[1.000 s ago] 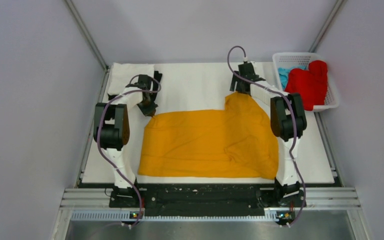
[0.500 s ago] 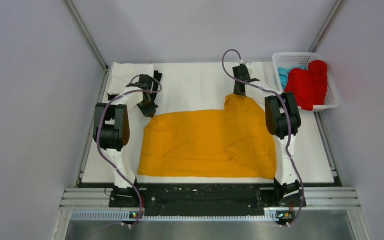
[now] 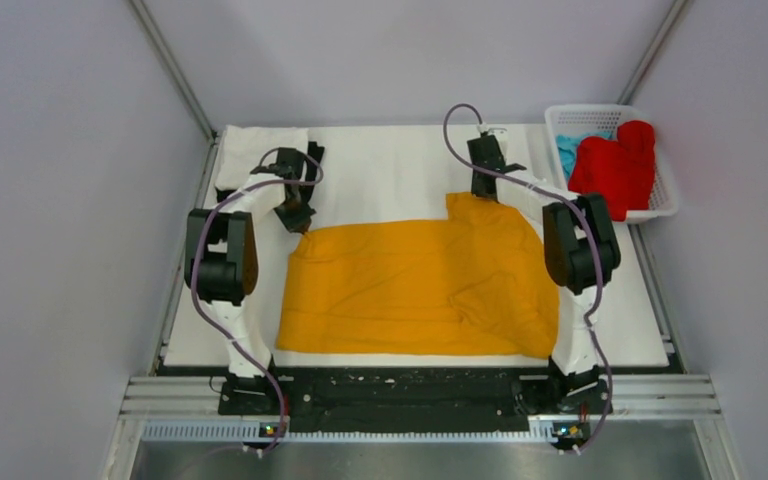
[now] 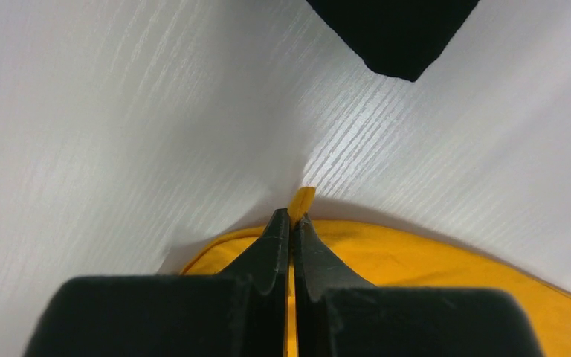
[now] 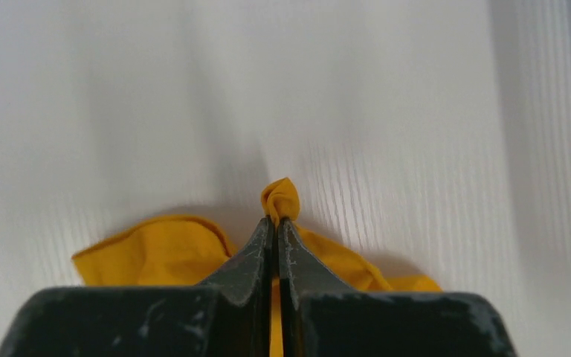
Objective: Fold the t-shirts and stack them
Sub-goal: Fold the other side of the tshirt into a rectangle
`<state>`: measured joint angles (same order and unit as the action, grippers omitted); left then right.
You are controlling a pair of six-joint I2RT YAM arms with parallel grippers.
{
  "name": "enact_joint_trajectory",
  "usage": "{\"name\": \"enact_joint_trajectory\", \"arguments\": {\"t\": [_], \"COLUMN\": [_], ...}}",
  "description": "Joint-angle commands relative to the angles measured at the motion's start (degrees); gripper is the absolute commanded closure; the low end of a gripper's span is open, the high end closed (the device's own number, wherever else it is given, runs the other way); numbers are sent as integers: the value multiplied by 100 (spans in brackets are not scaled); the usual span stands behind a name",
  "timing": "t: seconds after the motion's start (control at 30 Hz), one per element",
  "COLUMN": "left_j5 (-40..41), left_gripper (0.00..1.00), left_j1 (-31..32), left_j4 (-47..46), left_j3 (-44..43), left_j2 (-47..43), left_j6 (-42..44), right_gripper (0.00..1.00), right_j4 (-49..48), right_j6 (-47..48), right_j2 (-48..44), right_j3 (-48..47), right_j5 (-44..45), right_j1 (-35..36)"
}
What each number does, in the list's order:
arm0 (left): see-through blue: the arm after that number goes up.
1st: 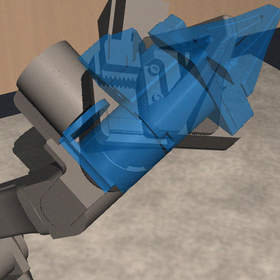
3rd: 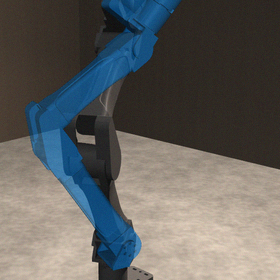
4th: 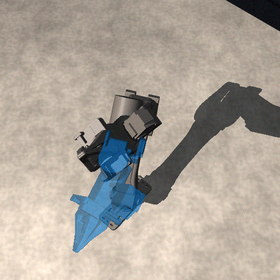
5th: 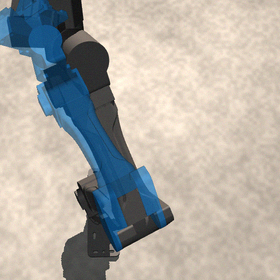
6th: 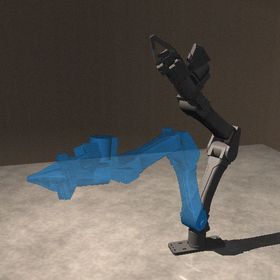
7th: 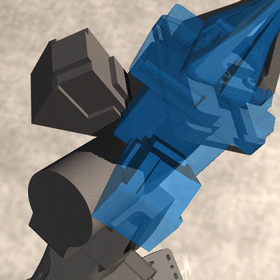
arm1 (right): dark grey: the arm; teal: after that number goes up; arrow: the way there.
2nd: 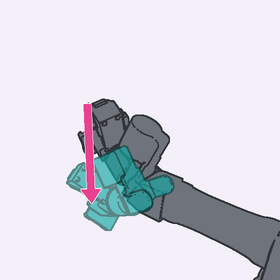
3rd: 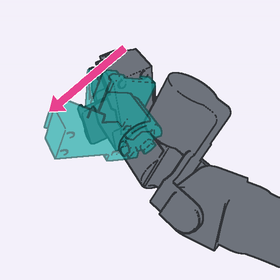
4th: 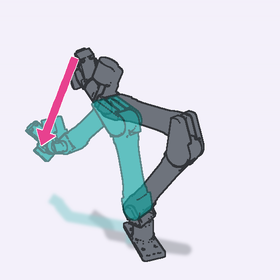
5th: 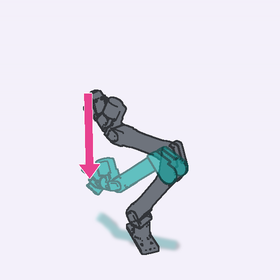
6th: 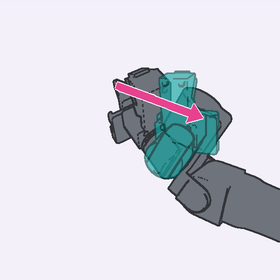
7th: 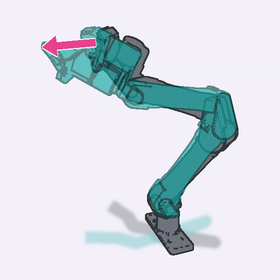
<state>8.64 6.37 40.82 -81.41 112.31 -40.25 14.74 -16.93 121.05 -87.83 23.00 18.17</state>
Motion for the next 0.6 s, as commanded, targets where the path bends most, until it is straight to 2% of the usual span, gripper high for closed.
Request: {"name": "enact_joint_trajectory", "arguments": {"t": [0.0, 0.3, 0.57], "left_j5": [97, 136, 584], "left_gripper": [100, 100, 100], "left_j1": [13, 120, 347], "left_j4": [-33, -239, -425], "left_j3": [160, 983, 2013], "left_j2": [-645, -1550, -2581], "left_j6": [66, 39, -112], "right_gripper": [100, 100, 100], "right_j4": [-373, -301, 356], "right_j6": [222, -22, -440], "right_j2": [-1386, -3416, -5297], "right_j3": [709, 2412, 3547], "right_j5": [201, 98, -307], "right_j1": [300, 688, 1010]}}
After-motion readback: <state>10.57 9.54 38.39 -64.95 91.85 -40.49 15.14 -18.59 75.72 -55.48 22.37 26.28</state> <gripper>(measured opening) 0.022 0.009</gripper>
